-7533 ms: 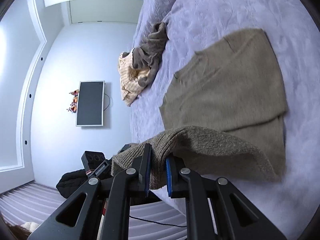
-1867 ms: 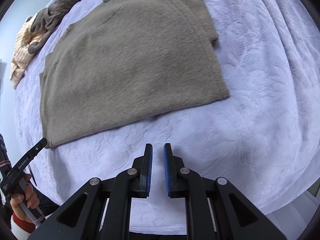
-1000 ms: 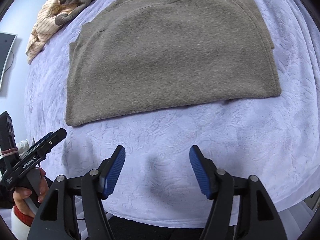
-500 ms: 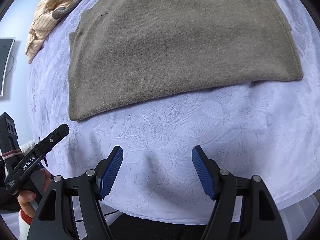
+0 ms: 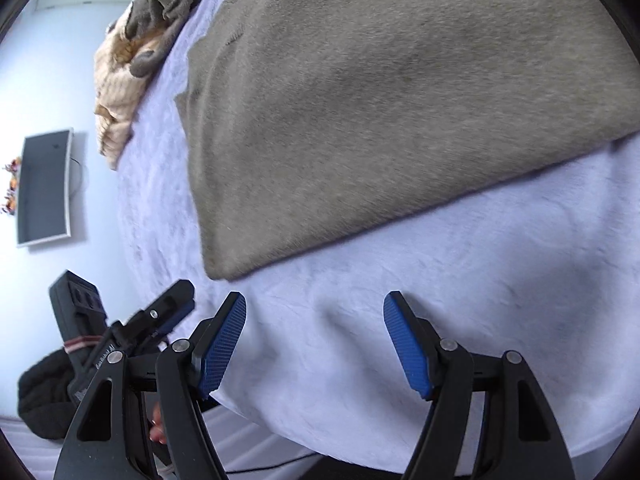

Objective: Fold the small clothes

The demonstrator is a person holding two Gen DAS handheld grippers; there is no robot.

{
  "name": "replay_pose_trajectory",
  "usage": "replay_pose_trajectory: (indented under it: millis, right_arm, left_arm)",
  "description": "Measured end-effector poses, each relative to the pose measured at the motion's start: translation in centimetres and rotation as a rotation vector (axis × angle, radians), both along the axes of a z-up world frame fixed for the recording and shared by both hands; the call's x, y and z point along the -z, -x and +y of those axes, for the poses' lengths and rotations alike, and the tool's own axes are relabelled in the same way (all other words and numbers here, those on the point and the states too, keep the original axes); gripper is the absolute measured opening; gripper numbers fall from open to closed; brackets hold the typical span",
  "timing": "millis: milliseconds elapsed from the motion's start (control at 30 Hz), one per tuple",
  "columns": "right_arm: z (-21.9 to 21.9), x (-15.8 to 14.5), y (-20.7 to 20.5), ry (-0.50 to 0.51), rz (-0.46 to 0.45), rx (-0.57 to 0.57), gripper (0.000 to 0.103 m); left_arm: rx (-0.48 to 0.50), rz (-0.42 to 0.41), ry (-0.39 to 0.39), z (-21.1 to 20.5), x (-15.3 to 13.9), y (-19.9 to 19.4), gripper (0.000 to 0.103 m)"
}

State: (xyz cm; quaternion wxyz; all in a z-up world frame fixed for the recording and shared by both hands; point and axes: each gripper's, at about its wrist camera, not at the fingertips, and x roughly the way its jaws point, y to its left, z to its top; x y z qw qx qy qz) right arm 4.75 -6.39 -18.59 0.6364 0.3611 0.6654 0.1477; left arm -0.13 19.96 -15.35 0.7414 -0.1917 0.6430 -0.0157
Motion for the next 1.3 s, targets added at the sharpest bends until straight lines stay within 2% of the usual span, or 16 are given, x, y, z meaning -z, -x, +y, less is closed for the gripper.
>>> replay_pose_trajectory:
  millis: [300,500,700,733,767,833,1000,1100,1233,1300]
  right_arm:
    - [0.2,2.9,-1.3,-0.227,0.021,0.2,0.075]
    - [1.1,3.5,-2.1,-0.301,0.006,0.227,0.075]
    - [2.3,4.9,-2.8,-0.349,0.042,0.265,0.074]
    - [2.3,5.0,-2.8,-0.369,0.048,0.277,0.062]
    - [2.4,5.1,-3.0,-0.398,0.049,0.287,0.032]
    - [2.3,4.6,-3.4,-0.431,0.027,0.278,0.009]
    - [1.1,0.8,-4.9,-0.468,-0.087,0.211,0.009]
    - [0.6,-0.9,-5.4,-0.483,-0.126,0.184,0.009]
    - [0.9,-1.5,-5.6,-0.478,-0.134,0.143,0.009]
    - [1.2,-1.3,-5.4,-0.459,-0.125,0.116,0.009]
  left_arm:
    - [-0.049,-0.033,0.132,1.5,0.1,-0.8,0.102]
    - [-0.065,-0.044,0.199,1.9,0.5,-1.2,0.102]
    - [-0.1,-0.047,0.374,3.0,1.4,-3.1,0.102]
    - [-0.102,-0.047,0.4,3.1,1.6,-3.5,0.102]
    - [-0.1,-0.047,0.429,3.2,1.8,-4.0,0.102]
    - [-0.082,-0.049,0.51,3.2,2.1,-5.5,0.102]
    - [-0.041,-0.046,0.684,2.2,4.2,-10.0,0.102]
    - [-0.021,-0.009,0.728,0.8,5.8,-12.3,0.102]
    - [0.04,-0.018,0.708,-1.7,5.6,-14.0,0.102]
    - [0.078,-0.05,0.651,-2.9,4.5,-14.5,0.102]
